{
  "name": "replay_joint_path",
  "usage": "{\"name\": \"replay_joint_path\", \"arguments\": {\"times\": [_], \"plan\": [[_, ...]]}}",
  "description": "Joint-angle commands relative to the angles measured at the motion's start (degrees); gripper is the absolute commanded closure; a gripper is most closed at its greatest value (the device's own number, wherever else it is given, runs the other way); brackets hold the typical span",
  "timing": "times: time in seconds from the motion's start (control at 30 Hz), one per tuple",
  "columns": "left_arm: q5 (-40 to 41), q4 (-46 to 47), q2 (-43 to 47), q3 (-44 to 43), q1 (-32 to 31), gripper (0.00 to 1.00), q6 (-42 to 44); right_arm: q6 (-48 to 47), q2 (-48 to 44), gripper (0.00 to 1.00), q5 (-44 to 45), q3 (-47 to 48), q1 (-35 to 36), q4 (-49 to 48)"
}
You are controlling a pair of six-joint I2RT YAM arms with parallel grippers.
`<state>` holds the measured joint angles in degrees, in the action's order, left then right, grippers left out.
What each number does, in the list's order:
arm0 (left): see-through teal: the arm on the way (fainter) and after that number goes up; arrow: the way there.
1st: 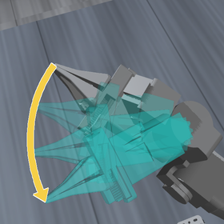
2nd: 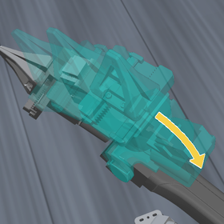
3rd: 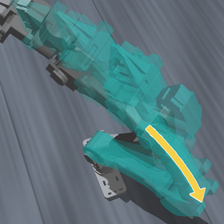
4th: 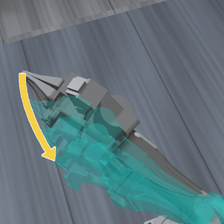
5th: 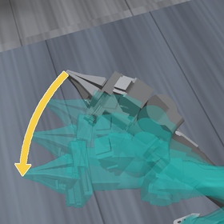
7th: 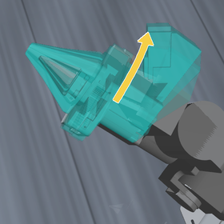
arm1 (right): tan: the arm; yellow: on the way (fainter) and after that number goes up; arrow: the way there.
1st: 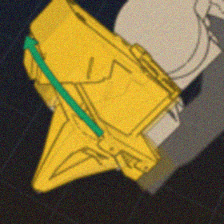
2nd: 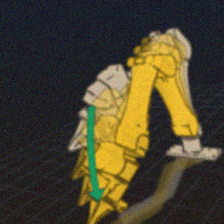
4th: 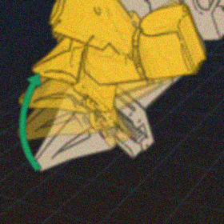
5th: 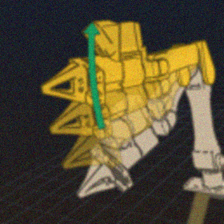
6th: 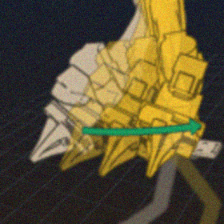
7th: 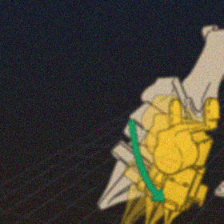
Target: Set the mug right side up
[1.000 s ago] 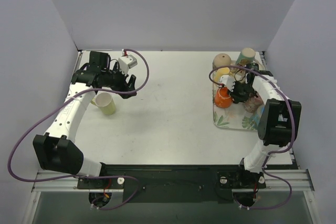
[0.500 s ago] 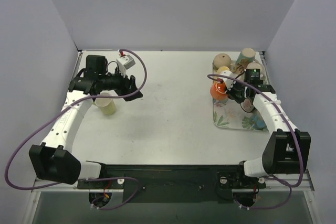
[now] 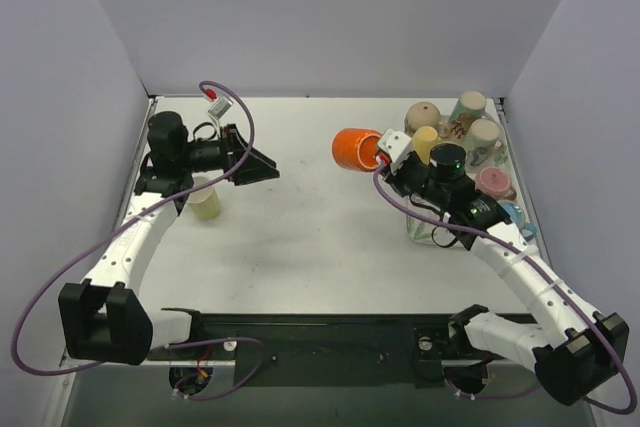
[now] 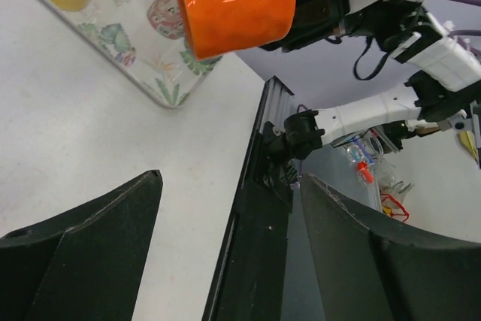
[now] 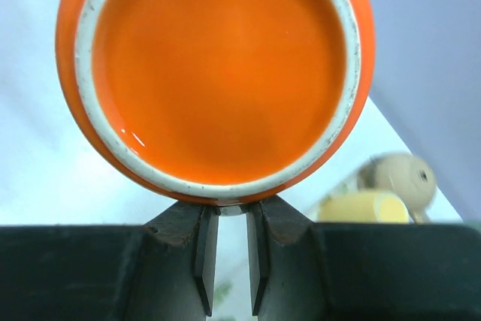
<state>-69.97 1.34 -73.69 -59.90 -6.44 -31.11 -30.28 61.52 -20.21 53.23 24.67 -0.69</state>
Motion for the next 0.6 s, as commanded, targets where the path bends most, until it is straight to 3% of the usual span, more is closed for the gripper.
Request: {"name": "replay_joint_path", "arguments": {"times": [0.0, 0.17, 0.4, 0.57], "plan": [[-2.7, 21.4, 4.6, 0.2, -0.8, 0.15, -16.7, 10.9, -3.6, 1.0, -2.8, -1.3, 6.7, -16.8], [0.2, 39.9, 4.3, 4.3, -4.1, 0.13, -32.1, 14.8, -4.0, 1.0, -3.3, -2.0, 13.6, -25.0], [1.9, 30.8, 4.2, 2.9, -6.5, 0.13, -25.2, 16.0, -2.7, 1.0, -3.4, -0.9, 17.4, -27.5], [1.8, 35.5, 4.0, 2.0, -7.9, 0.13, -29.0, 17.0, -1.3, 1.0, -4.7, -0.5, 18.6, -29.1]]}}
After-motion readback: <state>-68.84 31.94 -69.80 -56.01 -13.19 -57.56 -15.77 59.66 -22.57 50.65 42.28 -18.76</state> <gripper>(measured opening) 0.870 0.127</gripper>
